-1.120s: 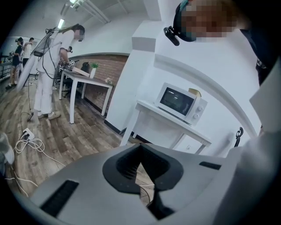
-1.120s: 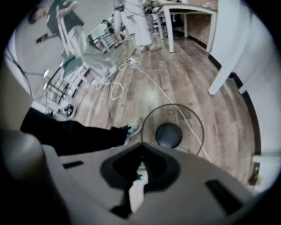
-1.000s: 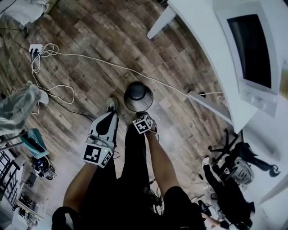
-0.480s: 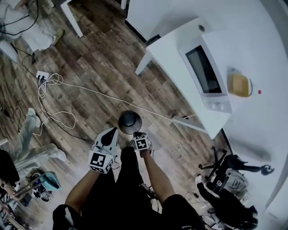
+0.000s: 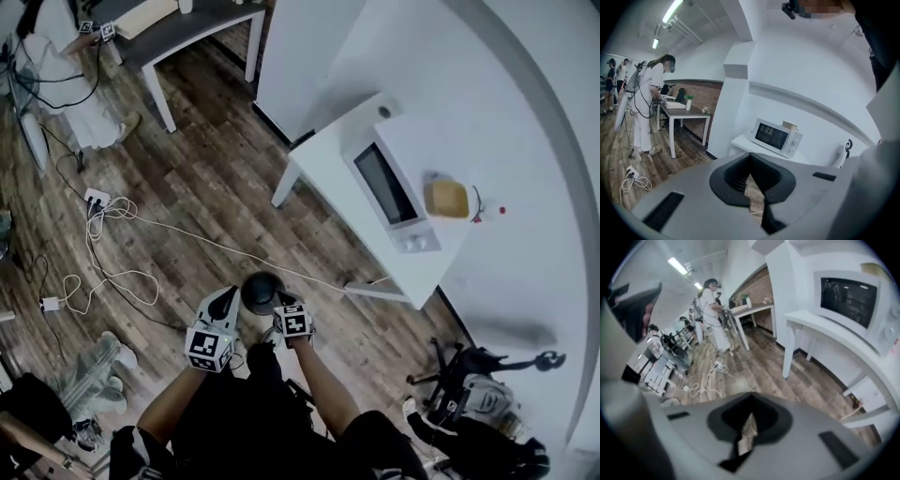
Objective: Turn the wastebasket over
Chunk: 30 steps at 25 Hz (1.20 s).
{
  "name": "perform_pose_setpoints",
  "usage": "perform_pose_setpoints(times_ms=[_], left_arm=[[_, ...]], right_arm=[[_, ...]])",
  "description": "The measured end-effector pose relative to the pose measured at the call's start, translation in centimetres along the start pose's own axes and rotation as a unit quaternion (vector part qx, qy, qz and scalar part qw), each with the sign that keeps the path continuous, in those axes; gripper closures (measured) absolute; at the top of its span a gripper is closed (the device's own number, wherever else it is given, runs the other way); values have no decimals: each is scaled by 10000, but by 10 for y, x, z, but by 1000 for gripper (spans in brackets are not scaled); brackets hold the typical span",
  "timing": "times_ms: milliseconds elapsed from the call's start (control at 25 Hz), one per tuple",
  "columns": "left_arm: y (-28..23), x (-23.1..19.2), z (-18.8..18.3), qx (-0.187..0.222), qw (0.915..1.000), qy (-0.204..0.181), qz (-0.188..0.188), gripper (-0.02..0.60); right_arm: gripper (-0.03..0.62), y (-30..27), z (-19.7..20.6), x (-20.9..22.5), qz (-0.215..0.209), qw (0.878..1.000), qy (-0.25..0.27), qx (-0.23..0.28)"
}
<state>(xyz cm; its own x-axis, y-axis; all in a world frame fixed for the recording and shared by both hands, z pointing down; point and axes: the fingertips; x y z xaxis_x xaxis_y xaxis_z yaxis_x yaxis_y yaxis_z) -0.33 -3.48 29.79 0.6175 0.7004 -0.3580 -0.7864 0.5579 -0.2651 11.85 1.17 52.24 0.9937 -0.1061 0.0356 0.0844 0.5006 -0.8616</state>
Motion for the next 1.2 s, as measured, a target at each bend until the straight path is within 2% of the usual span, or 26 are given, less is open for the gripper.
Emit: perform_pose_setpoints(times_ms=[240, 400, 560, 720, 960, 1200], left_arm=[[12, 16, -24, 216, 9997, -122, -31, 551], [22, 25, -51, 375, 9988, -319, -6, 549], [29, 34, -80, 551, 9970, -551, 14, 549], [38, 40, -103, 765, 9947, -691, -25, 549], [59, 54, -111, 967, 9924, -751, -146, 549], [61, 62, -102, 1032, 9922, -662, -207, 551]], right_arm=[[562, 60, -57, 7, -9, 9972, -122, 741], [562, 111, -95, 7, 45, 9899, -193, 1403], [562, 167, -130, 10, -13, 9773, -482, 2063], [562, 225, -158, 12, -37, 9563, -701, 2838], [562, 289, -157, 9, 101, 9312, -830, 3547], [562, 302, -130, 10, 32, 9250, -1292, 3573]])
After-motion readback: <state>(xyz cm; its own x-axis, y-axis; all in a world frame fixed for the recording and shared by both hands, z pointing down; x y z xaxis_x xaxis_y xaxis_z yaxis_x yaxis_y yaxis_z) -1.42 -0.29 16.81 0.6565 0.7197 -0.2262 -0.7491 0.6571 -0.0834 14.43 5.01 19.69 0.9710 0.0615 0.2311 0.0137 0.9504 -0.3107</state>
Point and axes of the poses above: the fingertips, and each gripper's own axes: y backward along the fingers, x to its right, z out of its underside, and after that the axes turned 12 degrees about z, right-handed
